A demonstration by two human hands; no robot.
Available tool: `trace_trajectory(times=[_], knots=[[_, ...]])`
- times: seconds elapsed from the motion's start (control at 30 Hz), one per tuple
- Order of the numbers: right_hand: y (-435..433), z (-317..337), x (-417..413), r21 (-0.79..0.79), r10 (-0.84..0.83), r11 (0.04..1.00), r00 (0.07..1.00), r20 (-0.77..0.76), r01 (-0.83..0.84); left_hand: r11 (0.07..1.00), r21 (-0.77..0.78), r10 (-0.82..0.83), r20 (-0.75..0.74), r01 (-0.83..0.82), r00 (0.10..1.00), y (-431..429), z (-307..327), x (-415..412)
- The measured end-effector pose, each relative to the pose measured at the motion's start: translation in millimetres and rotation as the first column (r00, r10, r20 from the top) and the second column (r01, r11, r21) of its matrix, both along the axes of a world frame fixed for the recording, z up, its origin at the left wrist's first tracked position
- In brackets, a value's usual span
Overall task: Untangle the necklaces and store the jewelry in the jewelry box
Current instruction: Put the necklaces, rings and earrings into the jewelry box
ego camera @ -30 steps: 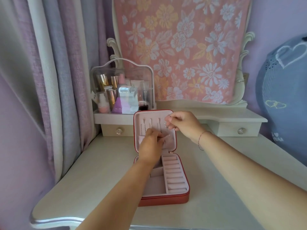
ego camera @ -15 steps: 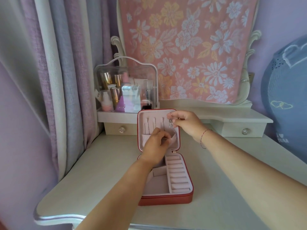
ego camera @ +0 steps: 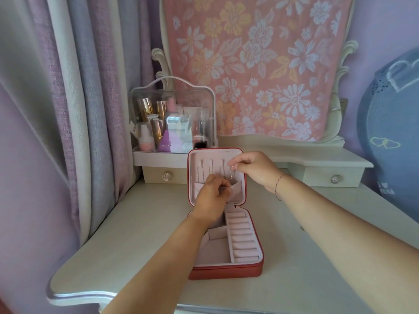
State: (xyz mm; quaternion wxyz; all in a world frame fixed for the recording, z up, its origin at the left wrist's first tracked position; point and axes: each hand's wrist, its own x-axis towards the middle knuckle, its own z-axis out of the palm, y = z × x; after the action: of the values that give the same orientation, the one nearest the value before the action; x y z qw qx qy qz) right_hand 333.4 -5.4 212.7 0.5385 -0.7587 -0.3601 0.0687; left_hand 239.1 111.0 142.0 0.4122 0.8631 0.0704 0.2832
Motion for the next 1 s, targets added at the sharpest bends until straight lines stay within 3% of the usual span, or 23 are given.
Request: trace_trajectory(times=[0.2,0.47,0.63,0.7,0.83,1.0], knots=[[0,-9,-5,0.021,-0.035,0.999,0.998,0.045,0.034,1.0,-0.021,0.013,-0.024,-0.014,1.0,-1,1,-1],[-13,-17,-18,0.13,-0.024,0.991,0.998,-0.065,0.032,0.994,-0.087,0.068,-0.001,-0.068,0.998,0,11,-9],[-31,-44,-26,0.18,-0.115,0.973,0.98,-0.161,0.144,0.906,-0.327,0.316,0.104,-0.268,0.943,14,21,-40],[-37,-58,-34,0.167,-0.126,0.972,0.968,-0.217,0.164,0.838,-0.402,0.422,0.047,-0.37,0.905,18,12,-57],[-41,-84,-46,0.194,0.014,0.978,0.908,-0.419,0.074,0.764,-0.574,0.258,-0.146,-0.294,0.955,13,-6,-78],[-44,-91,-59,0.305,0.167,0.952,0.847,-0.505,-0.006,0.725,-0.676,0.076,-0.113,-0.133,0.991,3,-12,-78]])
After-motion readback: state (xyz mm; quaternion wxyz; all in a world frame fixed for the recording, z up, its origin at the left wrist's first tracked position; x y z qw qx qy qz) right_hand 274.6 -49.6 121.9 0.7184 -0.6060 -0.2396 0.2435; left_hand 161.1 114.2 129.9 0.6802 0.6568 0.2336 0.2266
